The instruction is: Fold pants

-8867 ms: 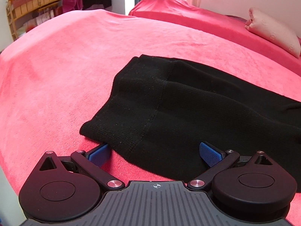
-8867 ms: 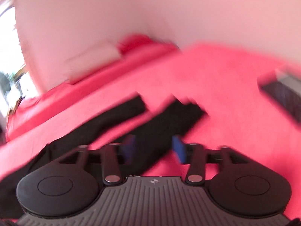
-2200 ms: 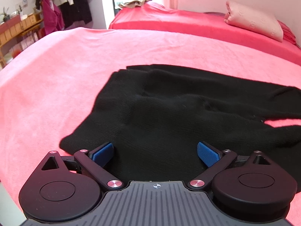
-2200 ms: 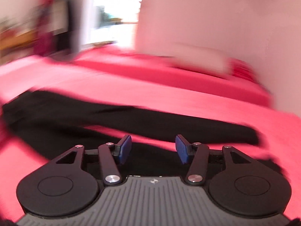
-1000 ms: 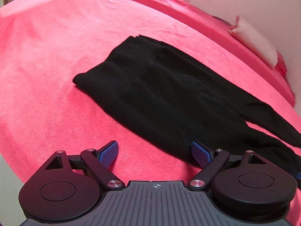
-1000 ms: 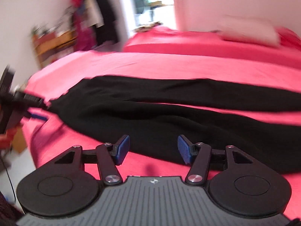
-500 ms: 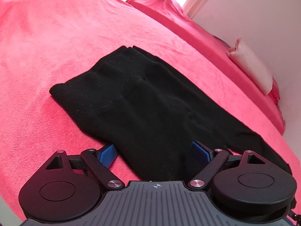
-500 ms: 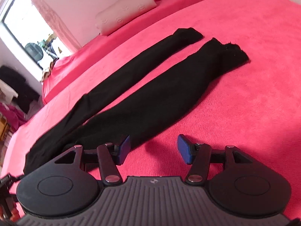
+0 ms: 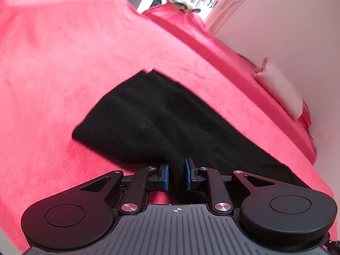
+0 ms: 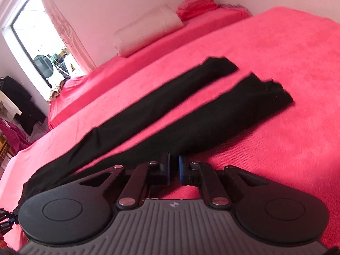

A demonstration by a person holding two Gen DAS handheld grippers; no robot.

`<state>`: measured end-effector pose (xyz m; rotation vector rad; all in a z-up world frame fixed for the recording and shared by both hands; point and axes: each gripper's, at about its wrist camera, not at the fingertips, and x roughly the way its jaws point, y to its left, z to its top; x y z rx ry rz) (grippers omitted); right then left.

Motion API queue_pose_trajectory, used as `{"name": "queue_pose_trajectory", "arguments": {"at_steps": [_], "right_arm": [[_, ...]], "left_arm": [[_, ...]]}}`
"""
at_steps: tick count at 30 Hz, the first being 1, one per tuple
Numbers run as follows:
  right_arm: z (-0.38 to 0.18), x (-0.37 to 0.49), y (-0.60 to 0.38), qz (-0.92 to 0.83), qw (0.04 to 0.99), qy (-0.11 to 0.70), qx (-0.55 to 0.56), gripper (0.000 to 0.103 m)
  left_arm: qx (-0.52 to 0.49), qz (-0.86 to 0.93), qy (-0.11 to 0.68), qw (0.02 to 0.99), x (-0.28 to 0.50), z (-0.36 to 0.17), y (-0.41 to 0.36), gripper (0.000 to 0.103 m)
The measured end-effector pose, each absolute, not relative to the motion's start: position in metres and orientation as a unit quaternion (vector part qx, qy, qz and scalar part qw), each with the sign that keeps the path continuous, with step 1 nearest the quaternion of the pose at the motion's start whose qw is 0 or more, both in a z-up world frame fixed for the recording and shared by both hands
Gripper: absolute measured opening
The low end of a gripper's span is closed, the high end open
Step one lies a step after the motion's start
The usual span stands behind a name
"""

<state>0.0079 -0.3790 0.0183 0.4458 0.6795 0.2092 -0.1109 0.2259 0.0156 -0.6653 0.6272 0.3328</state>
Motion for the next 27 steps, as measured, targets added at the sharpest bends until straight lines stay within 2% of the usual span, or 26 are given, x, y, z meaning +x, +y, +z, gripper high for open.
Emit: {"name": "queue_pose_trajectory", "arguments": {"at_steps": [6, 11, 18, 22, 23, 24, 25, 26, 27], "right_arm": [[0.045, 0.039, -0.375, 0.121, 0.924, 0.297, 0.210, 0.009], [0.060, 0.090, -0.366, 0.133, 0.924, 0.292, 0.207, 0.009], [0.028, 0.206, -0.361, 0.115, 0.906, 0.333, 0.232, 0.010], [0.015, 0.220, -0.375, 0.111, 0.898, 0.330, 0.268, 0.014], [0.018, 0.214, -0.382, 0.117, 0.898, 0.322, 0.274, 0.017], [0.024, 0.205, -0.390, 0.121, 0.901, 0.309, 0.279, 0.035], [0.031, 0.192, -0.402, 0.115, 0.909, 0.287, 0.279, 0.060], [0.039, 0.179, -0.413, 0.099, 0.919, 0.267, 0.273, 0.070], [0.046, 0.167, -0.421, 0.080, 0.928, 0.252, 0.262, 0.074]], "left_arm": [[-0.308, 0.140, 0.280, 0.898, -0.078, 0.039, 0.230, 0.075], [-0.295, 0.128, 0.286, 0.903, -0.016, 0.046, 0.240, 0.074], [-0.261, 0.149, 0.358, 0.884, 0.104, 0.006, 0.262, 0.072], [-0.246, 0.160, 0.372, 0.881, 0.124, -0.012, 0.269, 0.072], [-0.244, 0.155, 0.370, 0.883, 0.122, -0.010, 0.269, 0.080], [-0.242, 0.151, 0.364, 0.887, 0.119, -0.007, 0.268, 0.089], [-0.236, 0.153, 0.358, 0.890, 0.114, -0.002, 0.268, 0.097], [-0.228, 0.155, 0.350, 0.895, 0.109, 0.004, 0.267, 0.101], [-0.222, 0.155, 0.341, 0.900, 0.104, 0.010, 0.266, 0.103]]}}
